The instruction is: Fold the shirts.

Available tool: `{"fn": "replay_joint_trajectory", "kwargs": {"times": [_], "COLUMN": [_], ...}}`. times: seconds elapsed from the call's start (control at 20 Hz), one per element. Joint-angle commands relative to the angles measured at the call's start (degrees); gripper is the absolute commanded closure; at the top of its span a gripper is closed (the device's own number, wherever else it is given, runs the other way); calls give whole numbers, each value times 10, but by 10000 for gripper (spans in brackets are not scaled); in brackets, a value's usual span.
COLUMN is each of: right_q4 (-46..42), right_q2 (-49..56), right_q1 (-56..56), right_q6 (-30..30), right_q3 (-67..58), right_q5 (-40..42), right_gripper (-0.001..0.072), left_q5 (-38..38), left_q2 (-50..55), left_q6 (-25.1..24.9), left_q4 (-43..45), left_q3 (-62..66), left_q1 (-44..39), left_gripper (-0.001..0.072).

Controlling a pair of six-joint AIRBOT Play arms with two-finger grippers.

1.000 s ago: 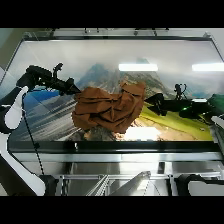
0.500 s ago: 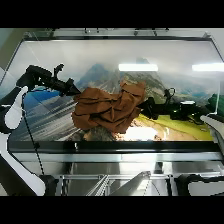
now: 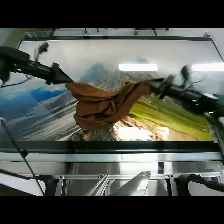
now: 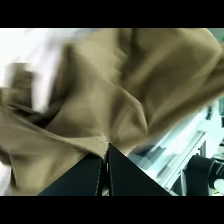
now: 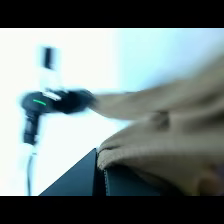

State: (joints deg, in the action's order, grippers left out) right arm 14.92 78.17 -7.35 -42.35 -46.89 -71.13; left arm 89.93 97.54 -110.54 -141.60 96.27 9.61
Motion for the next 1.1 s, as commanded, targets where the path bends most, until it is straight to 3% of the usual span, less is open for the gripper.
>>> {"fn": "replay_joint_trajectory", "kwargs": {"times": [0.0,0.15,0.3,0.4,0.5,0.65,0.85,0.95,1.05], "right_q4": [35,39,35,-15,-41,-94,-125,-134,-134], "right_q2": [-194,-372,-497,-537,-546,-514,-426,-360,-270], "right_q1": [-126,-250,-335,-340,-340,-340,-312,-239,-129], "right_q6": [-1,-14,-16,-16,-21,-44,-38,2,78], "right_q3": [-45,-116,-188,-227,-233,-221,-129,-61,-5], "right_q5": [-78,-72,-31,9,18,17,28,74,191], "right_gripper": [692,692,692,692,692,692,691,691,691], "left_q5": [37,-1,-91,-135,-128,-112,-129,-175,-214], "left_q2": [-177,-384,-571,-650,-664,-588,-412,-292,-169], "left_q6": [0,0,-11,-21,-36,-36,-82,-103,-131], "left_q4": [-12,-11,-1,9,6,6,7,11,12], "left_q3": [0,1,0,0,0,-4,-66,-89,-67], "left_q1": [44,97,176,234,260,238,114,39,-12], "left_gripper": [687,686,686,686,686,686,686,687,687]}}
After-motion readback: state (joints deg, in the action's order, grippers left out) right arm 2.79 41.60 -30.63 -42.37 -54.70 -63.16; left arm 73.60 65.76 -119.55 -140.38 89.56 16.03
